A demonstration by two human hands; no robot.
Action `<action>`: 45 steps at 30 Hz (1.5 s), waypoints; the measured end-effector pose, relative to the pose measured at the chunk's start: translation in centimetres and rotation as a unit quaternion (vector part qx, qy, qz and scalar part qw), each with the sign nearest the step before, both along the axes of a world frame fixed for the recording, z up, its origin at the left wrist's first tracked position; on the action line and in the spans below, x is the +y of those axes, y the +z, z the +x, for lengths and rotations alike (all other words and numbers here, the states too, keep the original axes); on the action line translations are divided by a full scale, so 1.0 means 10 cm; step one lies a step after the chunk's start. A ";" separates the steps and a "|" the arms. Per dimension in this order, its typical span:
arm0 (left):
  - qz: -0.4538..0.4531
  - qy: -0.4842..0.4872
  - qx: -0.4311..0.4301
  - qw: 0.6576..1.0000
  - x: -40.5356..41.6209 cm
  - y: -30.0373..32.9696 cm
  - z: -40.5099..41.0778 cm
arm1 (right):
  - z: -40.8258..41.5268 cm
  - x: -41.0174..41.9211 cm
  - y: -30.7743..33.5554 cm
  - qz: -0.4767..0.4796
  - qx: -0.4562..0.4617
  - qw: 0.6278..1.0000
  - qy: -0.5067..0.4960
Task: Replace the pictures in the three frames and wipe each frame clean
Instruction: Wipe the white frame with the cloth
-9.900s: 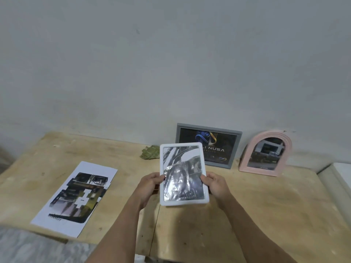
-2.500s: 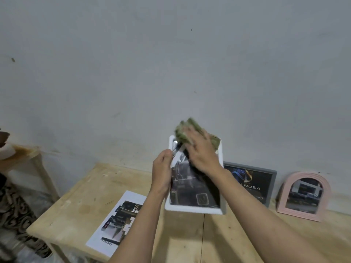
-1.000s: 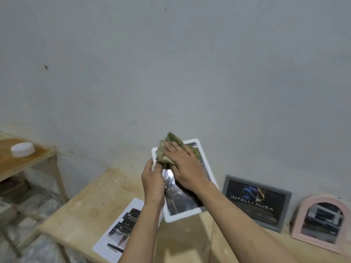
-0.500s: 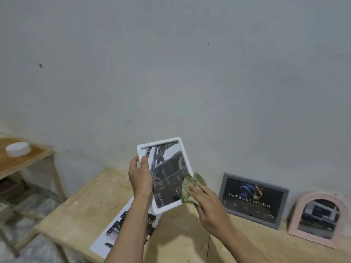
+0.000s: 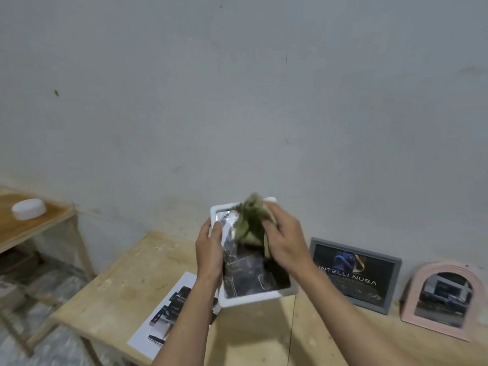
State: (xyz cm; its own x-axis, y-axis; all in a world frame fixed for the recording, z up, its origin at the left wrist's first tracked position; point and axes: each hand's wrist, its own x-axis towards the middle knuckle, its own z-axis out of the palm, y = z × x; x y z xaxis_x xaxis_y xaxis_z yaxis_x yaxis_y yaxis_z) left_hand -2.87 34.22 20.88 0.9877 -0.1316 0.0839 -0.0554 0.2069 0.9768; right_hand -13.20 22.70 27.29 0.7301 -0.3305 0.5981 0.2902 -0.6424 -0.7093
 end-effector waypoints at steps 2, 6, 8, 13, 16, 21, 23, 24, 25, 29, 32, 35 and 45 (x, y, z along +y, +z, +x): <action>-0.009 -0.039 -0.010 0.999 -0.09 0.08 -0.06 | 0.26 -0.14 0.17 -0.121 0.020 0.992 -0.024; -0.074 -0.034 0.033 0.996 -0.16 0.19 0.00 | 0.40 -0.05 -0.27 -0.245 0.153 0.956 0.055; -0.064 -0.005 0.057 0.996 -0.08 0.14 0.02 | 0.17 0.11 -0.54 -0.164 0.183 0.962 0.118; 0.033 0.056 0.058 0.996 0.05 -0.14 0.00 | -0.26 0.14 -0.63 0.163 0.328 0.897 0.247; 0.051 0.015 0.065 0.996 -0.03 -0.17 0.00 | -0.18 0.04 -0.40 0.271 0.211 0.924 0.166; 0.009 -0.048 0.089 0.995 -0.21 -0.09 -0.12 | 0.18 -0.26 -0.33 -0.248 0.081 0.940 -0.220; 0.015 -0.048 0.080 0.996 -0.25 -0.06 -0.15 | 0.16 -0.27 -0.37 -0.325 0.073 0.911 -0.241; 0.025 -0.044 0.072 0.996 -0.27 -0.04 -0.16 | 0.13 -0.26 -0.42 -0.332 0.074 0.914 -0.222; 0.032 -0.038 0.066 0.997 -0.27 -0.04 -0.16 | 0.11 -0.25 -0.49 -0.325 0.085 0.921 -0.199; 0.030 -0.023 0.069 0.997 -0.23 -0.05 -0.17 | 0.08 -0.17 -0.75 -0.302 0.155 0.933 -0.119; 0.030 -0.037 0.066 0.997 -0.26 -0.06 -0.20 | 0.09 -0.10 -0.76 -0.237 0.139 0.959 -0.073; 0.031 -0.049 0.070 0.996 -0.30 -0.11 -0.23 | 0.13 0.02 -0.72 -0.196 0.102 0.975 -0.030; 0.018 0.022 0.019 0.999 -0.24 -0.09 -0.23 | 0.19 -0.47 -0.61 -0.322 0.089 0.930 -0.153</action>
State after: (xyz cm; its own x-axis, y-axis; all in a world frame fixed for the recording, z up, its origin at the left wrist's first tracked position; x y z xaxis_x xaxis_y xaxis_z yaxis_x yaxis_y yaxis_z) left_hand -5.19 31.80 19.99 0.9950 -0.0899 0.0429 -0.0272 0.1691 0.9852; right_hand -11.30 18.01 21.16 0.7675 -0.1537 0.6223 -0.0608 -0.9839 -0.1680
